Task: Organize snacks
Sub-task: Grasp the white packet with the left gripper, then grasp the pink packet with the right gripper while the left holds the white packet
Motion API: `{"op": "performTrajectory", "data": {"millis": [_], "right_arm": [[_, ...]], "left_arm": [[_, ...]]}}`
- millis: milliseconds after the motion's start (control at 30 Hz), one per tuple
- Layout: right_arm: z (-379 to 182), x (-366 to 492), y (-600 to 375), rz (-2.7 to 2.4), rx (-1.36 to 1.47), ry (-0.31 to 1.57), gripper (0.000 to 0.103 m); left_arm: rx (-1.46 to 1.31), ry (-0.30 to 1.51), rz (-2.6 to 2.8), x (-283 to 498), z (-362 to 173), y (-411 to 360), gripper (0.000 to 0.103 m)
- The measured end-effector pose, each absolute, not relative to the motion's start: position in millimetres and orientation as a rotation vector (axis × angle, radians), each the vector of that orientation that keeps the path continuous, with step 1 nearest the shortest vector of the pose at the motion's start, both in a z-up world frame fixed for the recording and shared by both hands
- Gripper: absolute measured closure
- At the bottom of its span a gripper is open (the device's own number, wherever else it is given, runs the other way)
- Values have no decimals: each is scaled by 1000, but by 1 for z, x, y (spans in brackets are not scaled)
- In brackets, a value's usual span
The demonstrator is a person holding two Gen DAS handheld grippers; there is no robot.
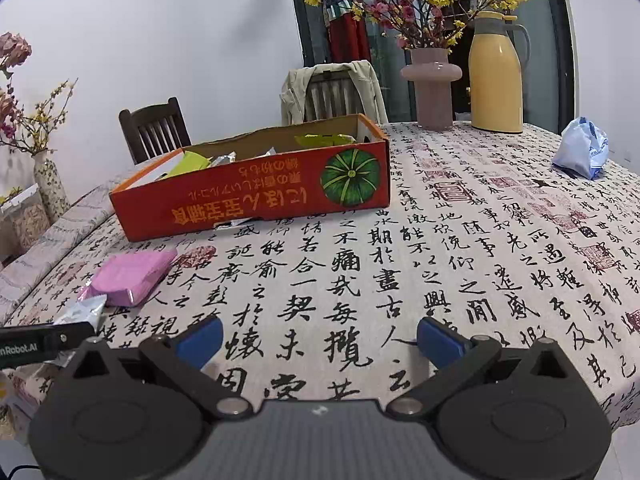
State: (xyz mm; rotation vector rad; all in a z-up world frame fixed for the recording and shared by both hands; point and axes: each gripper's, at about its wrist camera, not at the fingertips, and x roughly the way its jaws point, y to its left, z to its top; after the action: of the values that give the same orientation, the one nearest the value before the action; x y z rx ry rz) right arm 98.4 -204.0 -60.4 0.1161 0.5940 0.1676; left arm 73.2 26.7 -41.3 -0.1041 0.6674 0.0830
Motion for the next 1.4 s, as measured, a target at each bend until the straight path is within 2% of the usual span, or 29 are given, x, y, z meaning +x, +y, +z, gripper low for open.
{"op": "performTrajectory", "data": {"millis": [767, 1400], "right_arm": [[-52, 115, -173, 148, 47, 650, 0], [-23, 148, -69, 307, -13, 651, 0]], "left_arm": [[-162, 592, 143, 71, -26, 70, 56], [-207, 554, 257, 78, -17, 114, 56]]}}
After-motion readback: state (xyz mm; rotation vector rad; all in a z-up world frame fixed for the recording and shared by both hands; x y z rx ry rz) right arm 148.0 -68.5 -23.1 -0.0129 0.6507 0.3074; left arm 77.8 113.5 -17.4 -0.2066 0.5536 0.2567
